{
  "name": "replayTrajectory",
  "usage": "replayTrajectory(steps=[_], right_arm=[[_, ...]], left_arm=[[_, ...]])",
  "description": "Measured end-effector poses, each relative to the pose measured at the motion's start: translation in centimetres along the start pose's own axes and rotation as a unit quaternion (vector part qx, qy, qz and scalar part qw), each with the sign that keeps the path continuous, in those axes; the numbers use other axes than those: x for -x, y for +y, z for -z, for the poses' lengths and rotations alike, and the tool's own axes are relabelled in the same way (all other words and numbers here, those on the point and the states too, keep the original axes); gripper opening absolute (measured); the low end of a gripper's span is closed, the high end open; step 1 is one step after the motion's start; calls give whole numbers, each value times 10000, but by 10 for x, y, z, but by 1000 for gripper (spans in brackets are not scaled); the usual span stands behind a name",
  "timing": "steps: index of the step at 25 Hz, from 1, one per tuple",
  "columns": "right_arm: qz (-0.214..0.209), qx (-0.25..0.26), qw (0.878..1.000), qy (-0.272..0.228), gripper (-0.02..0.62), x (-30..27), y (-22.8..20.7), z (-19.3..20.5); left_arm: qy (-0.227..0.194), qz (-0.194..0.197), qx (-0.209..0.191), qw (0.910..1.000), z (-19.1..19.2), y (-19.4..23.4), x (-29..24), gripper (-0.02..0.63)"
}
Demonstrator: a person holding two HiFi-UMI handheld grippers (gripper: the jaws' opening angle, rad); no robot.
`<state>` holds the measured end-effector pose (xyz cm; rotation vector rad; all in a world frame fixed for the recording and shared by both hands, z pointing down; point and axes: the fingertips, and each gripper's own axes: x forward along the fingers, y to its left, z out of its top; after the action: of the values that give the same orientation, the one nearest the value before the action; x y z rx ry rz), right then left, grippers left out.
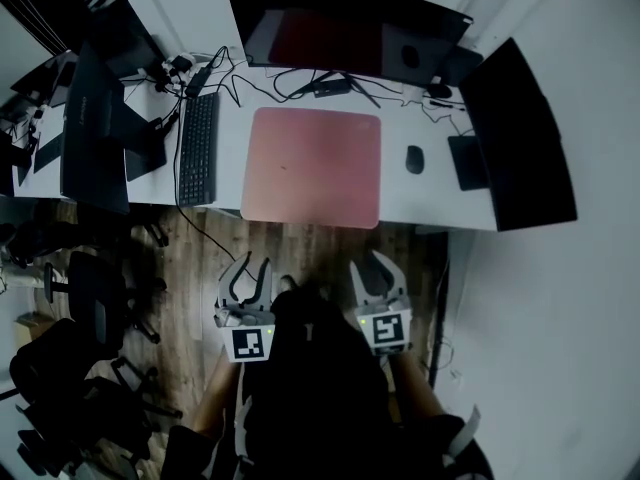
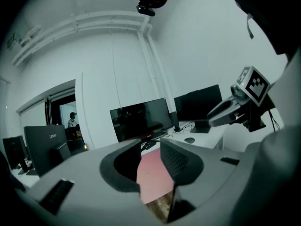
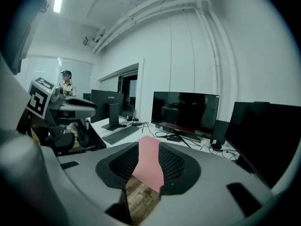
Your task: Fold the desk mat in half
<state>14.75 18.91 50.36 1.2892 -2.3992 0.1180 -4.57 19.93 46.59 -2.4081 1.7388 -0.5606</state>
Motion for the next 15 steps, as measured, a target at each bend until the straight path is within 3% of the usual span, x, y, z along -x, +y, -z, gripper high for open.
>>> replayTrajectory(steps=[7, 11, 15], right_arm=[[-202, 507, 9954, 784, 114, -49, -5, 40], [-335, 805, 9893, 1166, 117, -80, -3, 77], [-461, 1226, 9765, 1713, 127, -111, 1, 122]], left_arm=[[352, 52, -633, 9974, 36, 0, -45, 117], [715, 467, -919, 9921, 85, -14, -77, 150], [1292, 1066, -1120, 9795, 142, -30, -105, 192]])
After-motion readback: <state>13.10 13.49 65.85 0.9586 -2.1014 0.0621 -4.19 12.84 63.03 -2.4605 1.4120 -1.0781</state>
